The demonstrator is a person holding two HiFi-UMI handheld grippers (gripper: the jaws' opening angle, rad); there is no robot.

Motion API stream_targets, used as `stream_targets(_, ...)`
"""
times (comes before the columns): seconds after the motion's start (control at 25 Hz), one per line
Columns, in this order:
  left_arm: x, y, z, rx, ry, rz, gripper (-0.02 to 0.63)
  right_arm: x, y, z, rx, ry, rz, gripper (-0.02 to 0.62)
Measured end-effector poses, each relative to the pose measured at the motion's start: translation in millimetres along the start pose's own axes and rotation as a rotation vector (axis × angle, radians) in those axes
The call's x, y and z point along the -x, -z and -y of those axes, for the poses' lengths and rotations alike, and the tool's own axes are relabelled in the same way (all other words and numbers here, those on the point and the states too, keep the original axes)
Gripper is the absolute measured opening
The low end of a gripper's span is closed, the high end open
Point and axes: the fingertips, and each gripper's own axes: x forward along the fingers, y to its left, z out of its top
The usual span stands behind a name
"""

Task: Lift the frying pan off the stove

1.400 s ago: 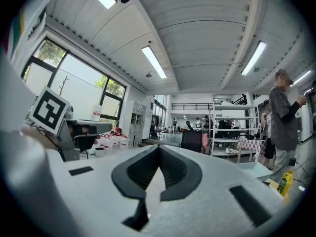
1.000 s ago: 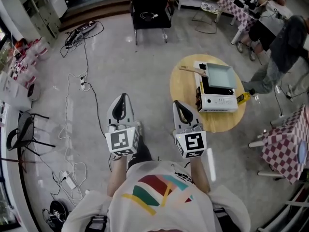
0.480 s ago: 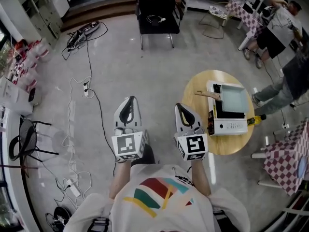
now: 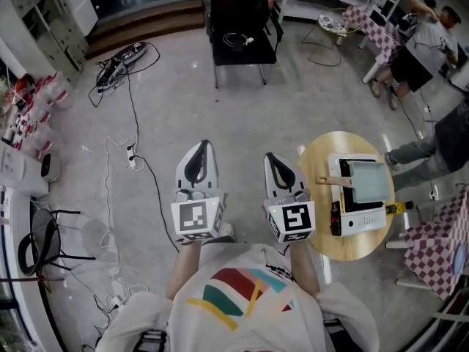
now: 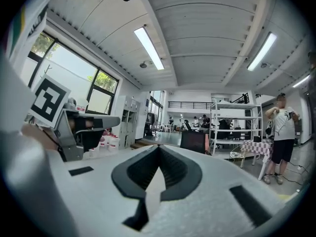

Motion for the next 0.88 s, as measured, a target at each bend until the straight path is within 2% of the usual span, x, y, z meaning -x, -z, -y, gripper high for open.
stream_targets(0.16, -36, -3, -20, 0.01, 0.03, 0.005, 0.006, -36, -4, 7, -0.007, 0.027, -0.011, -0.002)
stream_targets(0.32, -56, 2, -30, 0.007, 0.029, -0.024, 0.006, -62, 2, 16, -0.057, 0.015, -0.046, -0.002)
stream_targets(0.48, -80, 3, -26, 0.006, 0.02, -0.001, 0.006, -83, -4, 38, -0.041, 0.003, -0.018, -0.002)
stream_targets(0.68, -90, 1, -53, 0.009, -0.005, 0.001, 0.008, -107, -10, 27, -0.046, -0.017, -0.017, -0.002)
stream_targets(0.88, -107, 8, -53, 0.017, -0.011, 0.0, 0.008, -117, -4, 38, -0.028, -0.006, -0.021, -0.002)
